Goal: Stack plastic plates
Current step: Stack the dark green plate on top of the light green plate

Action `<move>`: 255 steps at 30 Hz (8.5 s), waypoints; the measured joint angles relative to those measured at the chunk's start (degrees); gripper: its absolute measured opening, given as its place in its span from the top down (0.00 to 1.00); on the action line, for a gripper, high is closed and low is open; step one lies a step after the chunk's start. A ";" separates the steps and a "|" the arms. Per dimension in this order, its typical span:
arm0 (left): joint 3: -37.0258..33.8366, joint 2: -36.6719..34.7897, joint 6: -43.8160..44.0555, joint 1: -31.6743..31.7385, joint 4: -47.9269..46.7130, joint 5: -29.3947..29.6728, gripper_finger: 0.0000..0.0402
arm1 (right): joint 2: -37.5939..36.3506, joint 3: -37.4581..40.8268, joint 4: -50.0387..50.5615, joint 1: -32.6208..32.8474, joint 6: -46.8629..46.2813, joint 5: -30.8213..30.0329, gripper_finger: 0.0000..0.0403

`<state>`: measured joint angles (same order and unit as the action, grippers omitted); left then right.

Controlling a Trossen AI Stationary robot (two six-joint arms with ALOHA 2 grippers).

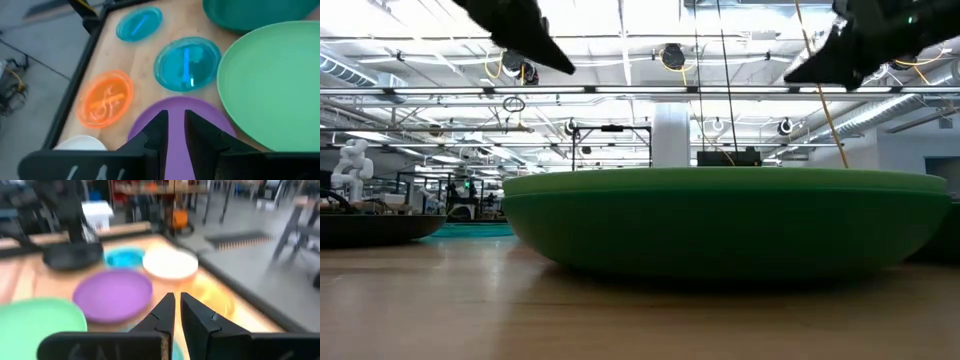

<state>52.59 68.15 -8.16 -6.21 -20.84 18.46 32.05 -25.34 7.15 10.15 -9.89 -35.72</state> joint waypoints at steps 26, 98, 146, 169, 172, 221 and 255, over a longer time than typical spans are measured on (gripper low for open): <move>-11.77 -12.81 -3.96 10.79 14.27 0.17 0.83 | 9.99 0.00 -4.58 -2.13 -9.08 -1.69 0.95; -11.68 -12.66 9.61 10.68 9.68 0.06 0.83 | 41.28 -37.66 65.25 11.02 -35.07 24.82 1.00; -11.69 -12.64 0.78 13.81 5.90 0.13 0.83 | 41.22 -36.21 58.11 -3.12 -2.92 19.34 0.62; -11.68 -12.65 1.37 13.81 5.92 0.11 0.83 | 41.17 -19.66 48.36 -8.19 -4.41 26.84 0.61; -11.67 -12.66 1.35 13.81 5.94 0.11 0.83 | 41.05 -19.66 48.14 -8.79 -4.27 26.84 0.61; -11.69 -12.64 0.89 13.81 7.41 0.11 0.83 | 40.79 -19.69 43.35 -16.94 5.08 33.47 0.62; -11.69 -12.64 0.59 13.79 7.43 0.11 0.83 | 40.88 -17.09 39.80 -17.05 4.81 37.96 0.62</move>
<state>40.91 55.51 -7.57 7.57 -13.41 18.57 72.93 -42.44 46.95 -6.90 -5.08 2.24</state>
